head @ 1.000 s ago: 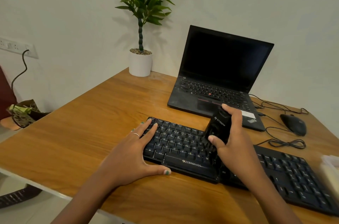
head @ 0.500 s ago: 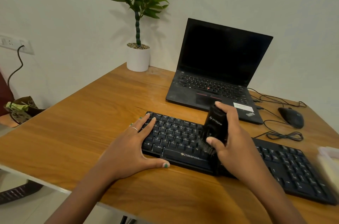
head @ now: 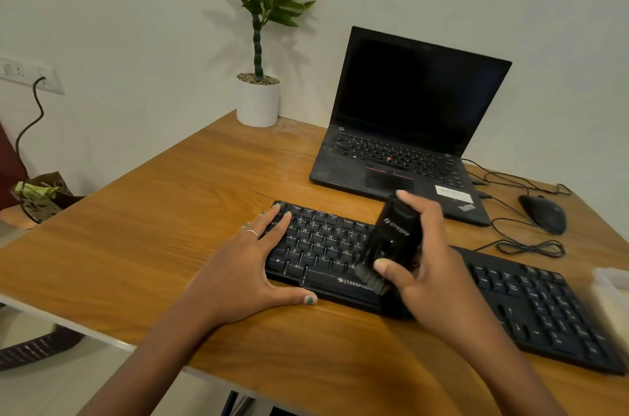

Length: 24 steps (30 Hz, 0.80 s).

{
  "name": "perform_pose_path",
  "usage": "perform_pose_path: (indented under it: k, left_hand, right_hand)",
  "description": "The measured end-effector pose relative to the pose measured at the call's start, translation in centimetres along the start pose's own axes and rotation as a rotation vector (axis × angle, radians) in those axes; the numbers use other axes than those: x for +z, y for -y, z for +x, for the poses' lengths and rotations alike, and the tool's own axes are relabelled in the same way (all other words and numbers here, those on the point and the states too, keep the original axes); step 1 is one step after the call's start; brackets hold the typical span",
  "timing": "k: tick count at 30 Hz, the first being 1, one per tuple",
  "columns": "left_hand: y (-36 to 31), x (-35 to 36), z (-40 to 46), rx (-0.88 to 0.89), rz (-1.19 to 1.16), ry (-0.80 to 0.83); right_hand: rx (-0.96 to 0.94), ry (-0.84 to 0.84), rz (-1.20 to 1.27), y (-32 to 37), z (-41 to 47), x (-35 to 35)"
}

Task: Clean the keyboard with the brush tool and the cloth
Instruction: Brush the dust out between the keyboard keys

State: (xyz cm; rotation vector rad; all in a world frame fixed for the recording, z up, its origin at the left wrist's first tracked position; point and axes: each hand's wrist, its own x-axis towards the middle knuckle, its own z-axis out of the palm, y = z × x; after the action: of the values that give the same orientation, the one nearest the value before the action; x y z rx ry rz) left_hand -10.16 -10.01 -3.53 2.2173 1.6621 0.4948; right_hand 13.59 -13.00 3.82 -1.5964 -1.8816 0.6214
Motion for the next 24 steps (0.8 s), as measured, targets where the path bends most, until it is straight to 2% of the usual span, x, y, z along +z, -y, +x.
perform_pose_path:
  k: [2,5,7,10,12,15,17,21,24]
  left_hand:
    - [0.1,0.0,0.0,0.0,-0.002,0.001]
    - [0.0,0.0,0.0,0.004,-0.001,0.0]
    - [0.0,0.0,-0.1,0.002,-0.003,0.001]
    - [0.0,0.0,0.0,-0.003,-0.008,0.008]
    - [0.1,0.0,0.0,-0.005,-0.005,0.004]
    - [0.1,0.1,0.0,-0.005,-0.016,-0.004]
    - [0.1,0.1,0.0,-0.007,-0.017,-0.001]
    - [0.3,0.2,0.0,-0.007,-0.01,0.006]
    - [0.0,0.1,0.0,-0.007,-0.017,0.004]
  right_hand:
    - [-0.008,0.028,-0.049,0.2,-0.3,0.3]
    - [0.015,-0.119,-0.14,-0.4,0.7,-0.5]
    - [0.021,-0.163,-0.098,-0.6,0.8,-0.8]
    - [0.017,0.014,0.024,0.0,0.3,0.0]
    - [0.037,0.026,-0.009,-0.2,0.3,-0.1]
    - [0.08,-0.152,-0.115,-0.5,0.7,-1.2]
    - [0.081,-0.21,-0.086,0.0,0.3,-0.8]
    - [-0.021,-0.046,-0.004,2.0,-1.1,2.5]
    - [0.003,-0.051,-0.005,1.4,-0.8,1.7]
